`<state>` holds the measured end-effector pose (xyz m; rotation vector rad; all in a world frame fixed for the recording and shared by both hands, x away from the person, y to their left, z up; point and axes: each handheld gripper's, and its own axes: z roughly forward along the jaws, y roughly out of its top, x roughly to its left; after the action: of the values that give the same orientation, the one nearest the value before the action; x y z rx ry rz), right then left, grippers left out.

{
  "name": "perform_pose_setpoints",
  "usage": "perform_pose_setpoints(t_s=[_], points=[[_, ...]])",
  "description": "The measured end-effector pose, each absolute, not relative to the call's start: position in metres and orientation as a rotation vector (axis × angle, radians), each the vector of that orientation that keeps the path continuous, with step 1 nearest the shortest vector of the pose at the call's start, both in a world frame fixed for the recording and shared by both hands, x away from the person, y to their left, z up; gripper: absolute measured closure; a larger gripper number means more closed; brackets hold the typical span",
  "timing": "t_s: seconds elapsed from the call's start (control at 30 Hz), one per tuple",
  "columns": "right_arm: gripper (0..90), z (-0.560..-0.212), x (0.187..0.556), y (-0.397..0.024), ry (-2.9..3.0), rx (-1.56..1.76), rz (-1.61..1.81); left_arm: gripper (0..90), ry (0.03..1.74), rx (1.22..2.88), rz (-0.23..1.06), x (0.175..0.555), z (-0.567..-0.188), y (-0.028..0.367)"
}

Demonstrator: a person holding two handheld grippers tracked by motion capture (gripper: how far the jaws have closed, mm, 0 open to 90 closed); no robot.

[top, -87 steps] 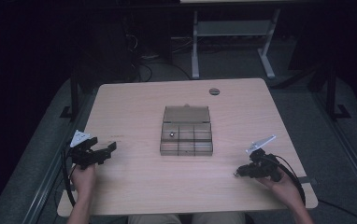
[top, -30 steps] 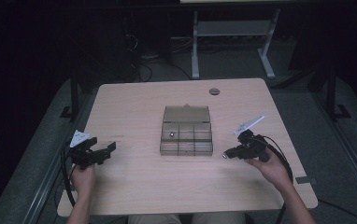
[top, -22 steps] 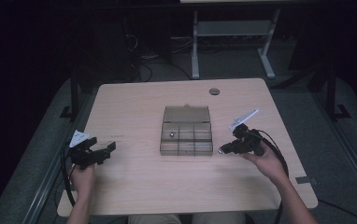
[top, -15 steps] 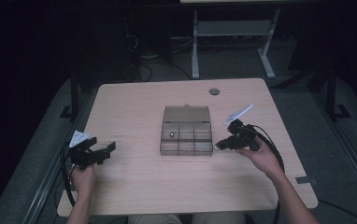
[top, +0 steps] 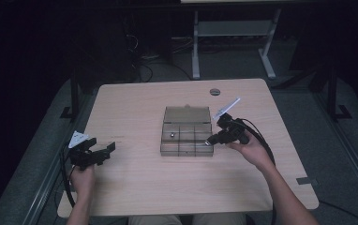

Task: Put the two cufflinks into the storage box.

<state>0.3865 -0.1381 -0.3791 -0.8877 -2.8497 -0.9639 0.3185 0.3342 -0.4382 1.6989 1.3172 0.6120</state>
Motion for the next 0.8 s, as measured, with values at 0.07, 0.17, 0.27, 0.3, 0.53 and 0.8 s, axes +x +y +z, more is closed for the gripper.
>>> perform_pose_setpoints(t_s=[0.07, 0.17, 0.27, 0.3, 0.53, 0.8], points=[[85.9, -0.379, 0.390, -0.135, -2.856, -0.870, -0.969, 12.9, 1.318, 1.698, 0.610, 0.319, -0.438, 0.334], [86.0, -0.378, 0.395, -0.127, -2.853, -0.859, -0.966, 12.9, 1.316, 1.698, 0.610, 0.318, -0.438, 0.334], [86.0, -0.377, 0.399, -0.121, -2.861, -0.842, -0.960, 12.9, 1.316, 1.697, 0.609, 0.318, -0.438, 0.334], [86.0, -0.377, 0.401, -0.120, -2.863, -0.839, -0.955, 12.9, 1.315, 1.698, 0.611, 0.318, -0.438, 0.334], [86.0, -0.374, 0.409, -0.109, -2.874, -0.818, -0.945, 12.9, 1.317, 1.700, 0.612, 0.318, -0.438, 0.334], [86.0, -0.370, 0.417, -0.093, -2.875, -0.794, -0.931, 12.9, 1.306, 1.709, 0.608, 0.319, -0.438, 0.333]])
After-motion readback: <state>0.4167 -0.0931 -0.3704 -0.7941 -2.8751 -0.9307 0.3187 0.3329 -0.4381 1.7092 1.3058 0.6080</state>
